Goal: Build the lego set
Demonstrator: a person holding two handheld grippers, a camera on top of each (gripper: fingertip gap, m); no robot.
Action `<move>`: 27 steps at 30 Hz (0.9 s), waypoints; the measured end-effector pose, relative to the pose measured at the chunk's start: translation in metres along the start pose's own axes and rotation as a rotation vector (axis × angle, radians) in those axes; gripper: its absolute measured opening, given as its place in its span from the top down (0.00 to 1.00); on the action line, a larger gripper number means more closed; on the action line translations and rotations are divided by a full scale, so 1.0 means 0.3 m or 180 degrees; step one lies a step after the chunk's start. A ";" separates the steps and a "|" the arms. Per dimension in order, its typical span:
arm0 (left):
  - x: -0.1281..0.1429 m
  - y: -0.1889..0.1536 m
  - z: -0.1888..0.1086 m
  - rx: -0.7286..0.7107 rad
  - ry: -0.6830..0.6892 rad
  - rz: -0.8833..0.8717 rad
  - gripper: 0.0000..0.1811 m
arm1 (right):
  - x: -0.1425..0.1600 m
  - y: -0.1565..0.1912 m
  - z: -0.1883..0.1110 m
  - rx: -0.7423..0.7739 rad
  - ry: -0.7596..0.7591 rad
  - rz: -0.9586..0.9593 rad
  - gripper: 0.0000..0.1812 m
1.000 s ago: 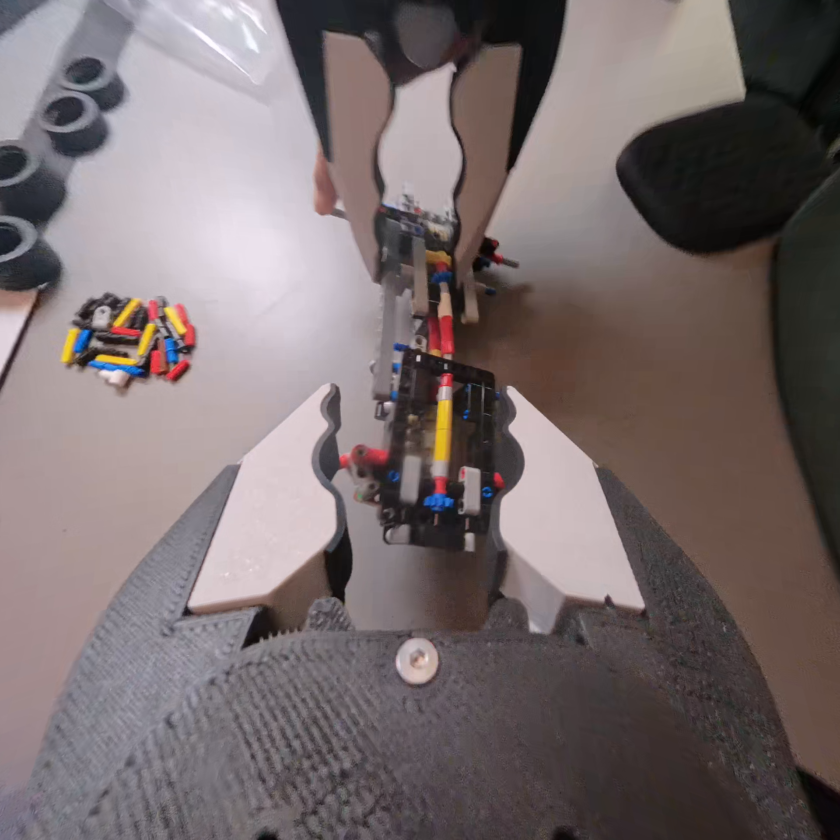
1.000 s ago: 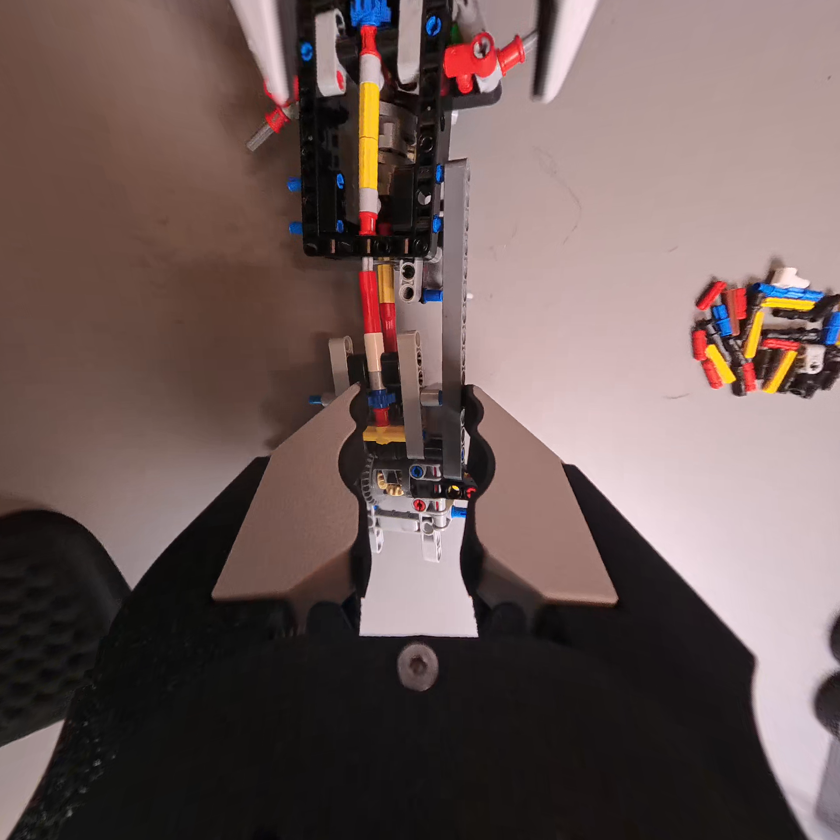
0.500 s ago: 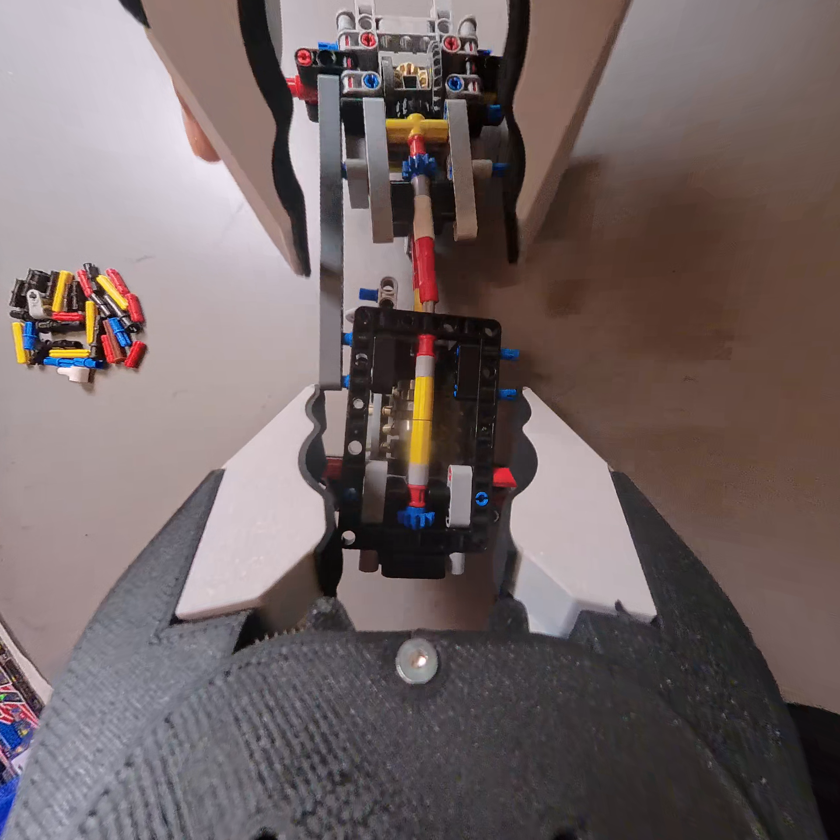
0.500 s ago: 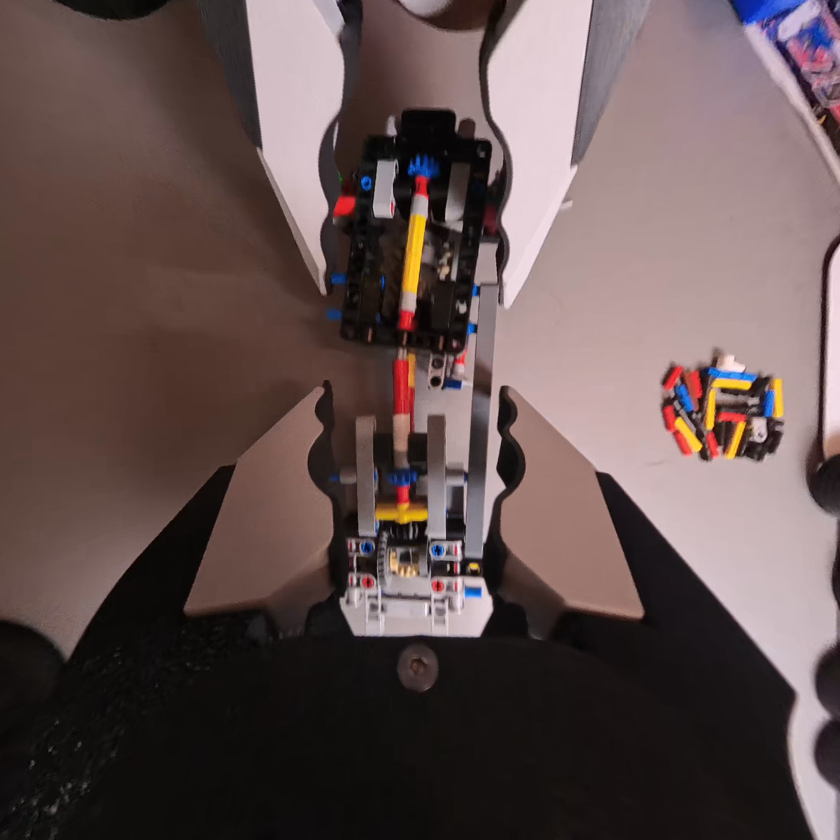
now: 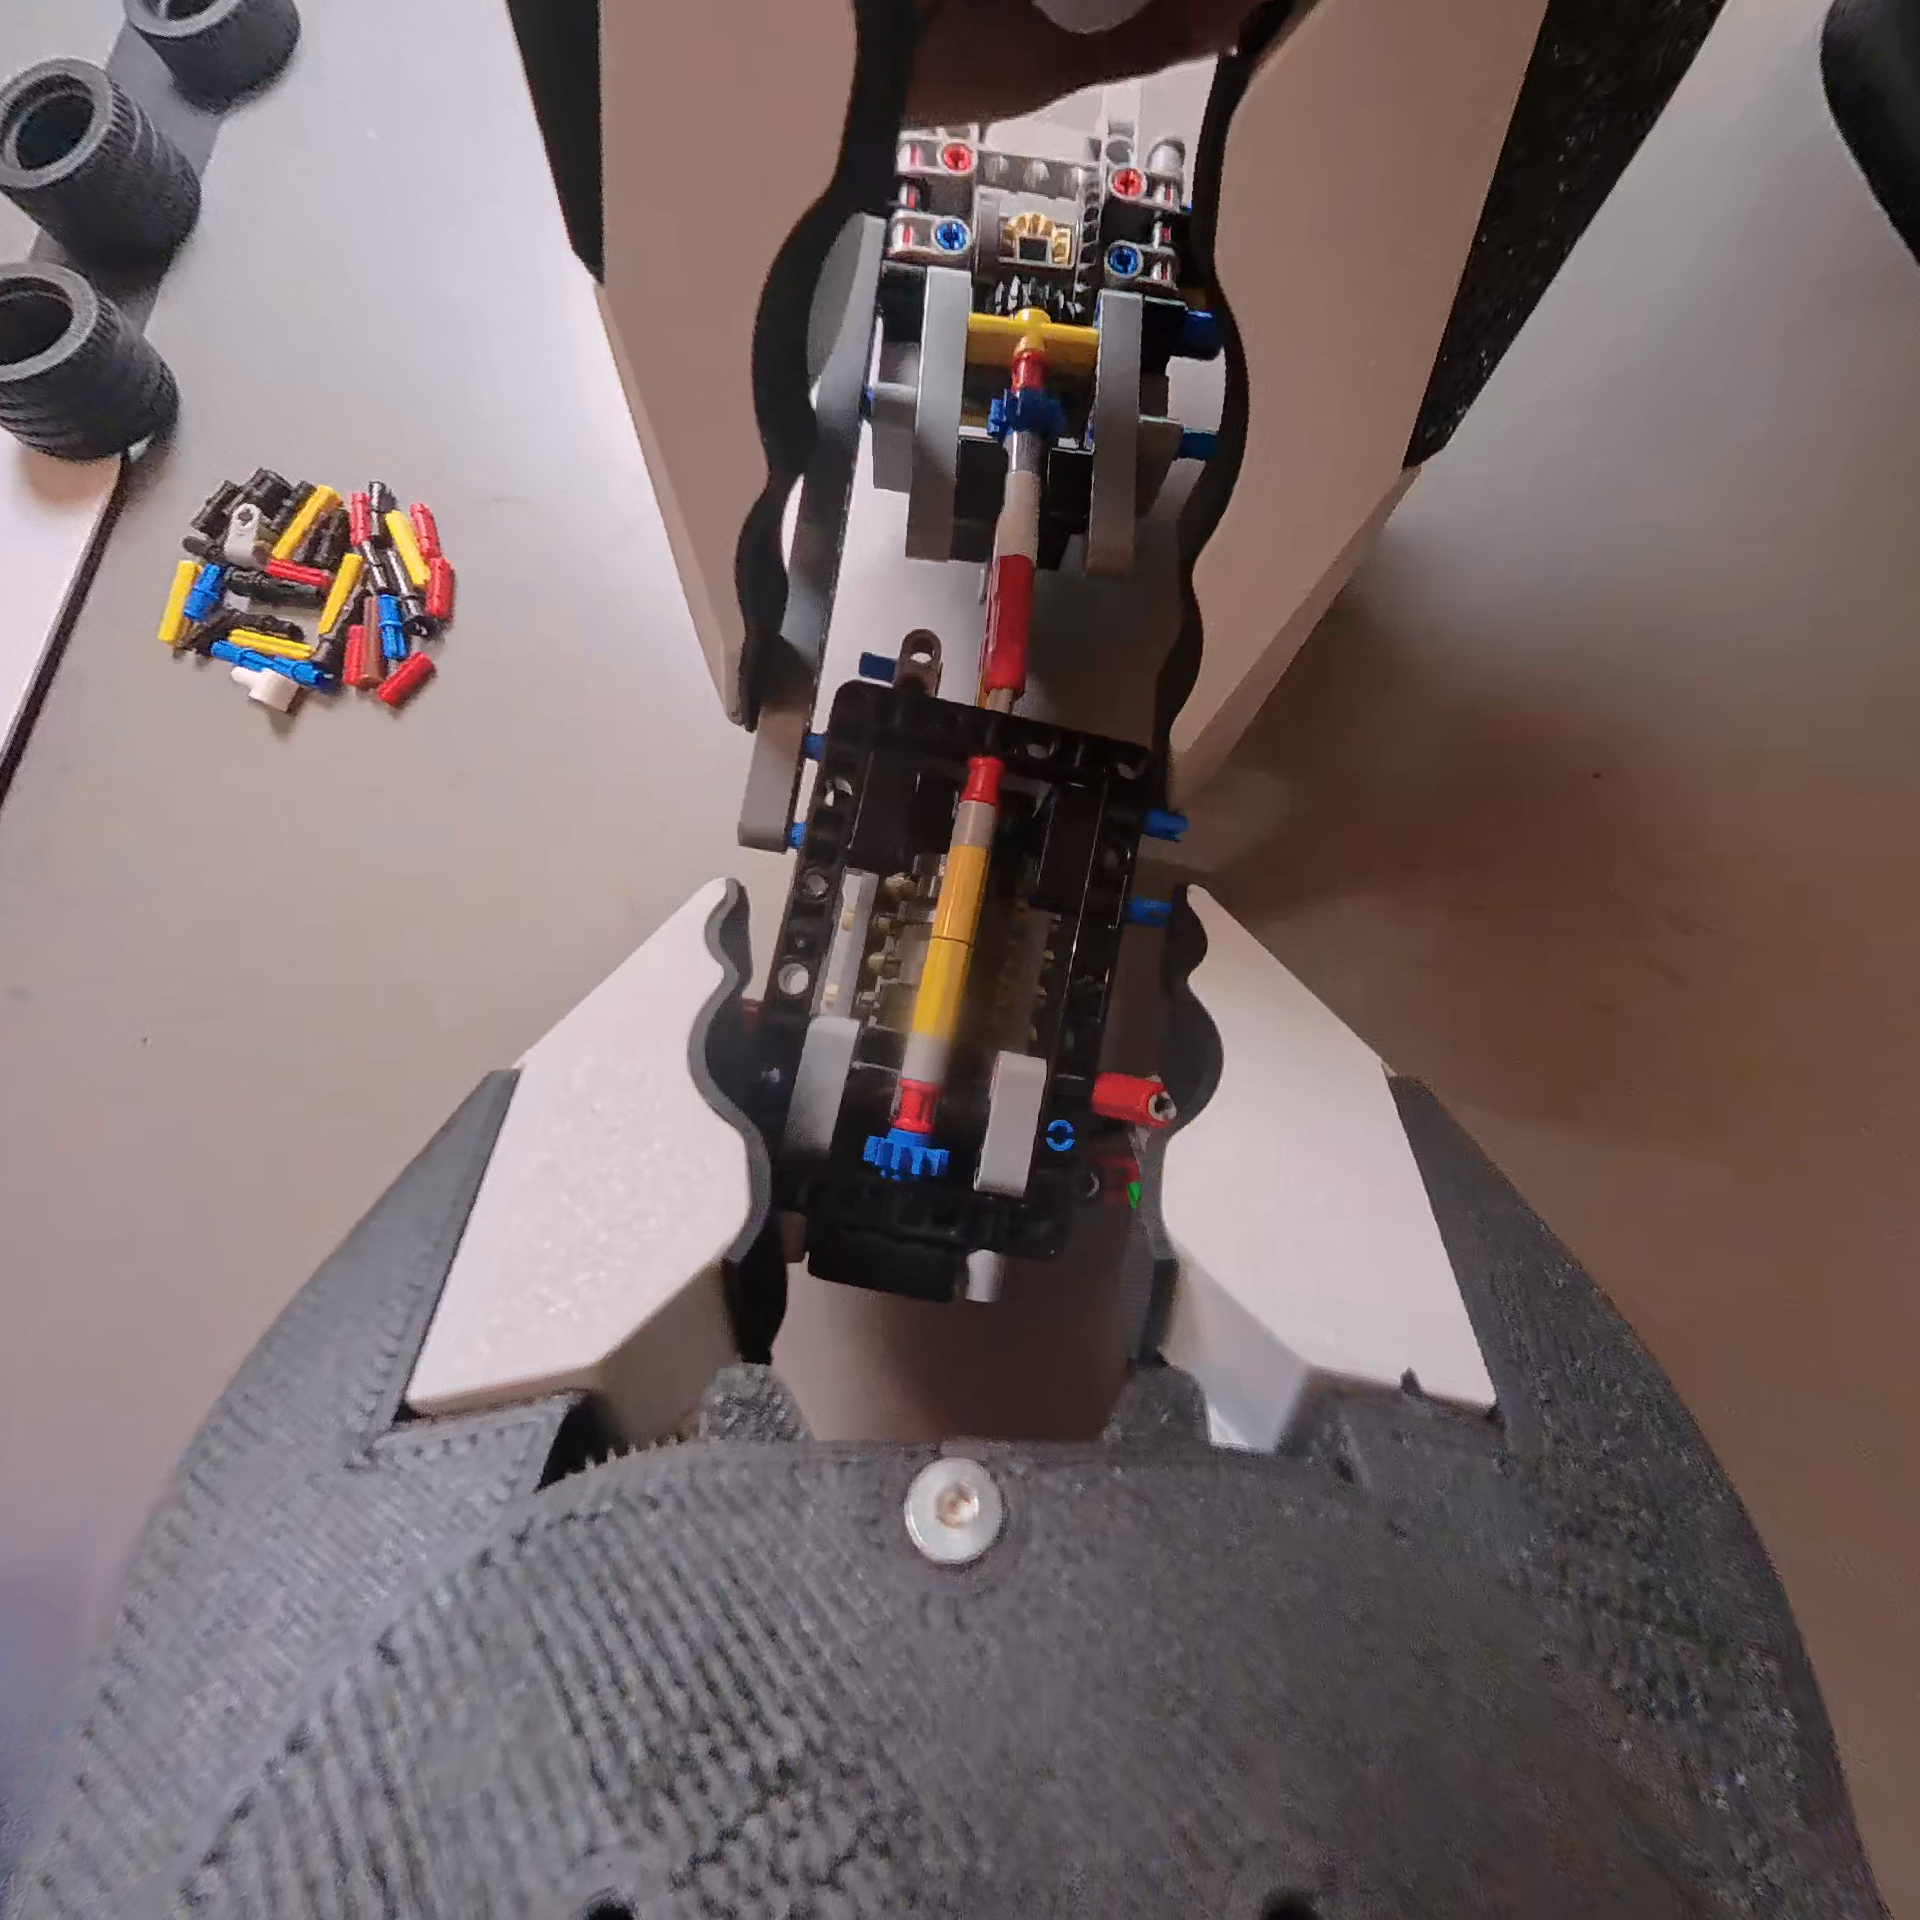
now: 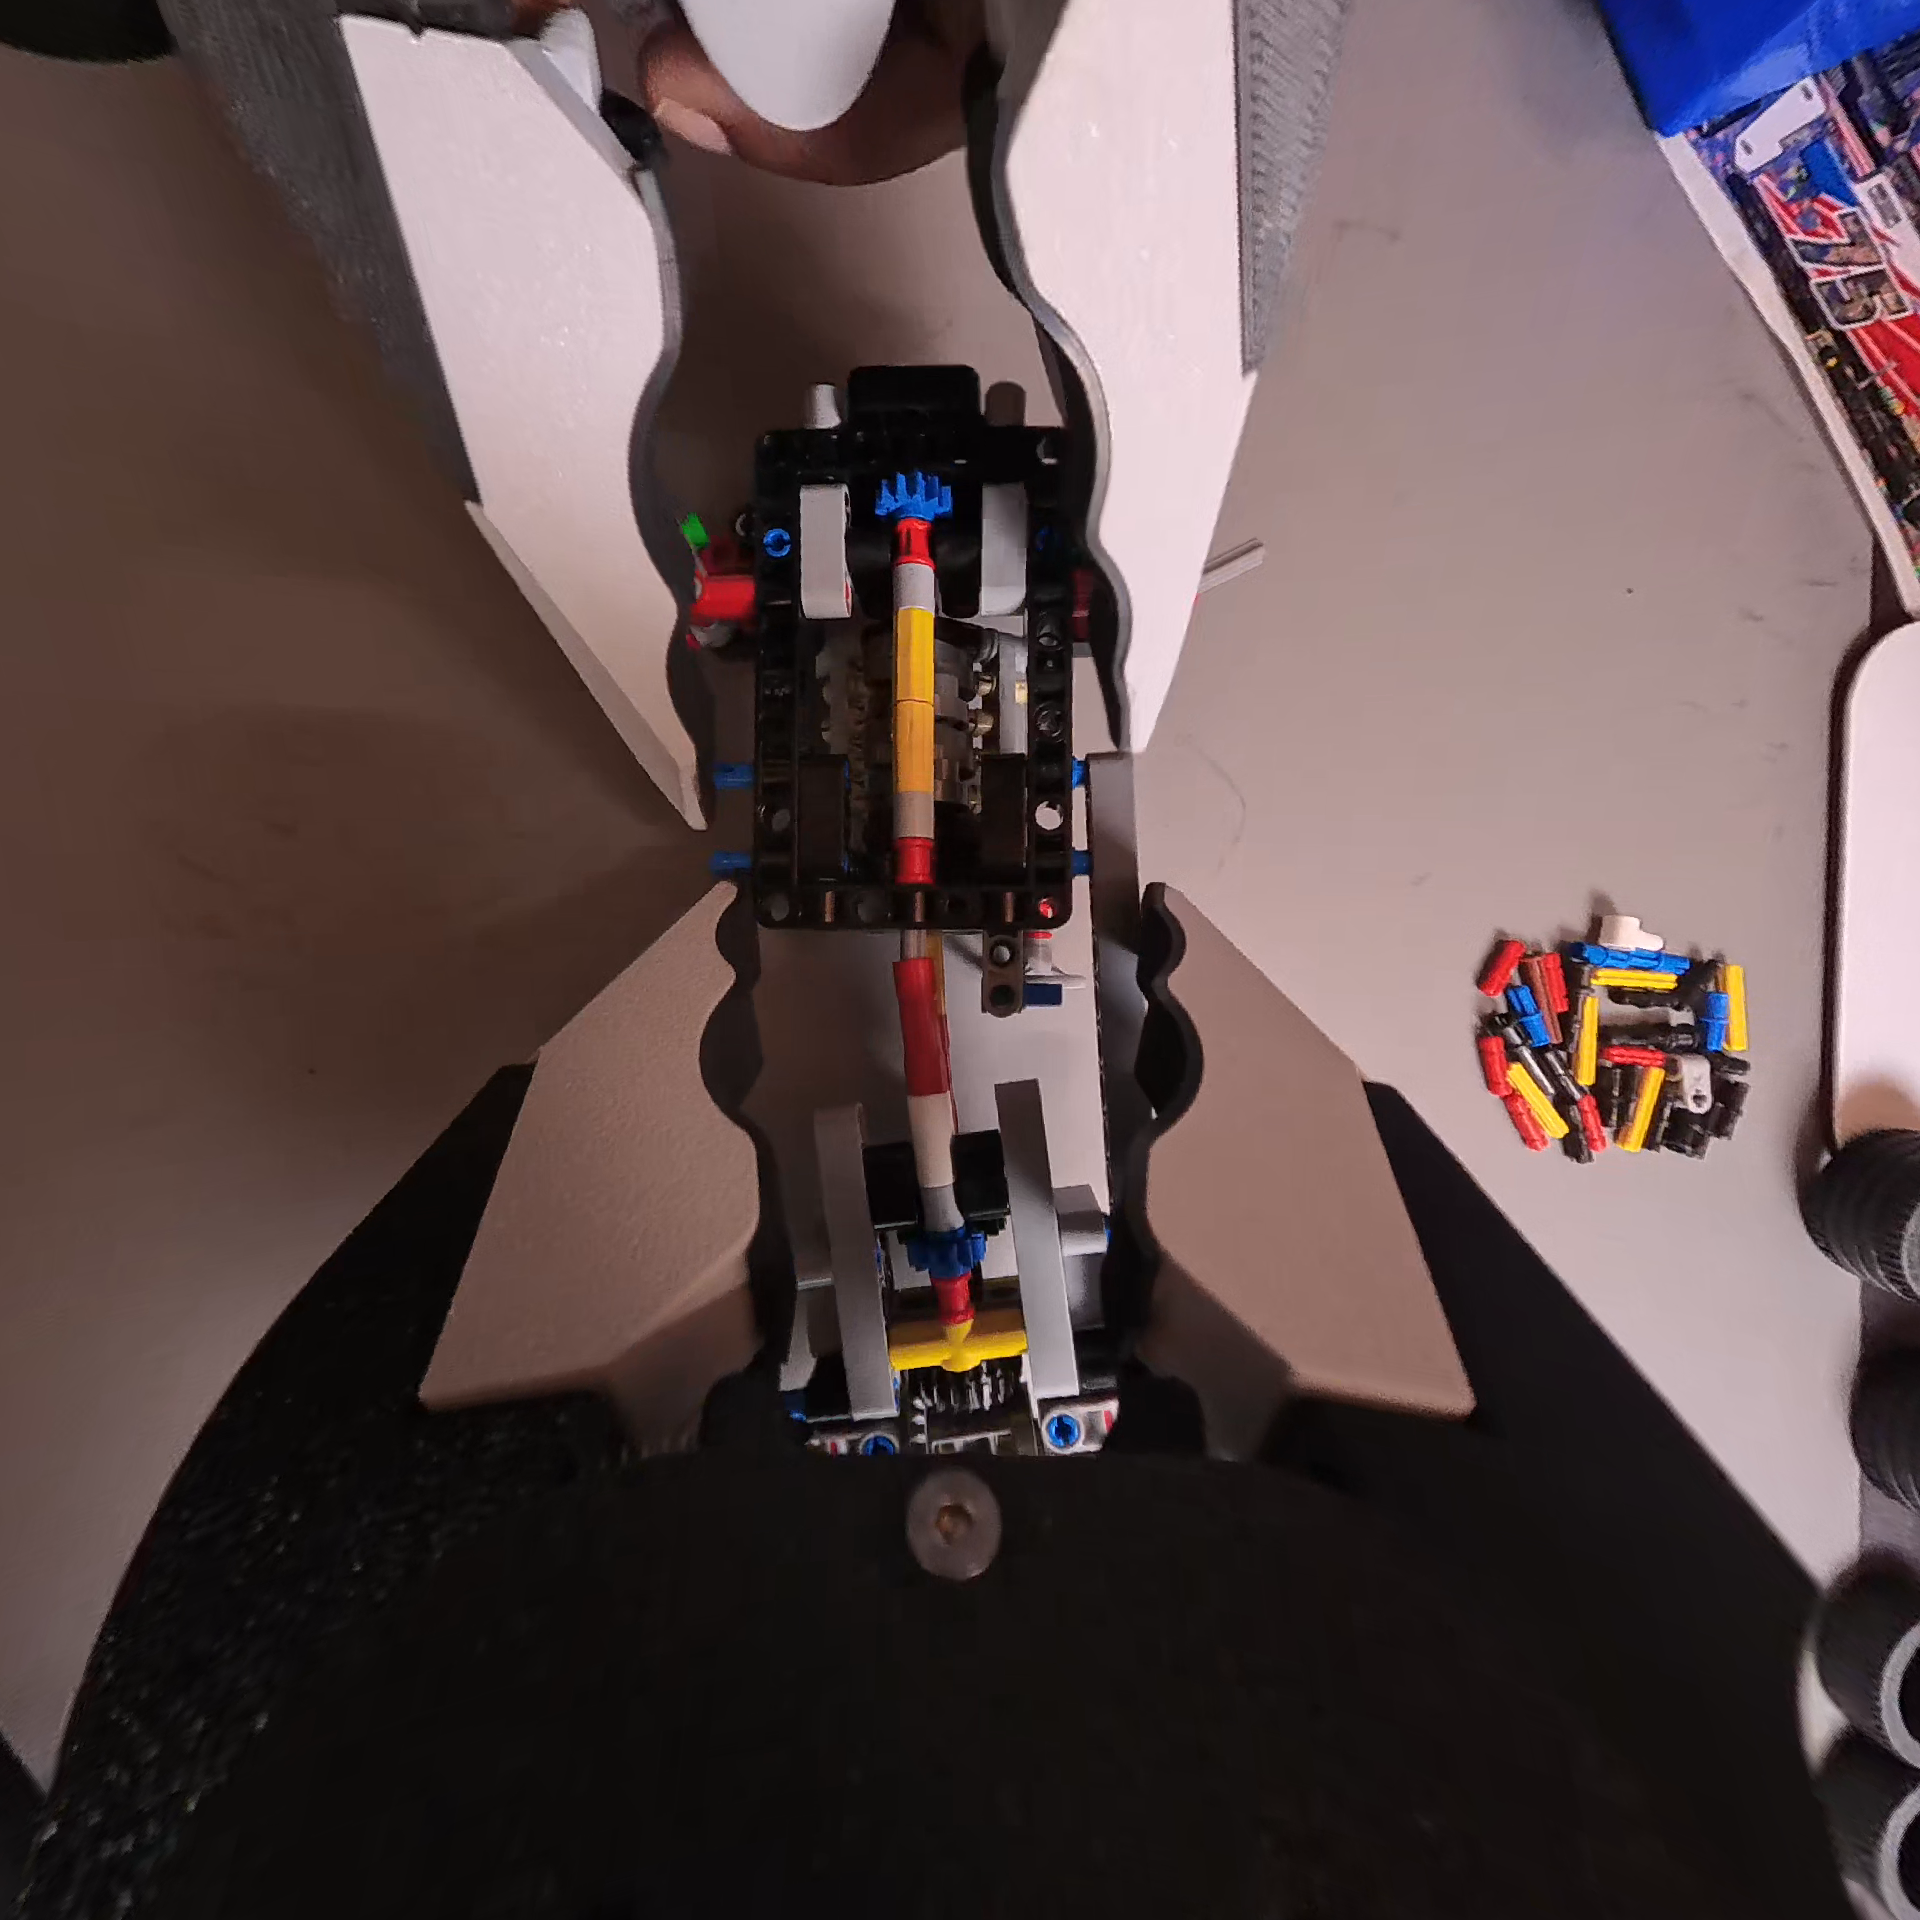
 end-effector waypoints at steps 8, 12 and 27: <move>0.035 0.000 -0.159 -0.0011 -0.0464 -0.0136 0.47 | 0.011 0.011 -0.005 0.0079 -0.0041 0.0032 0.61; 0.158 -0.006 -0.145 -0.0019 -0.0380 -0.0155 0.43 | 0.014 0.016 -0.003 0.0089 -0.0148 0.0091 0.61; 0.161 -0.081 -0.085 -0.0623 -0.0661 -0.0013 0.54 | 0.009 0.051 -0.005 0.0221 -0.0203 -0.0030 0.63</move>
Point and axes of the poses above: each gripper's, where its closed fingertips meet, z out along the fingers, x out of its underside, y = z × x across the jaws, the point moved 7 cm from there along -z, back along the fingers, and after that the axes turned 8 degrees about z, right-handed, at the moved point
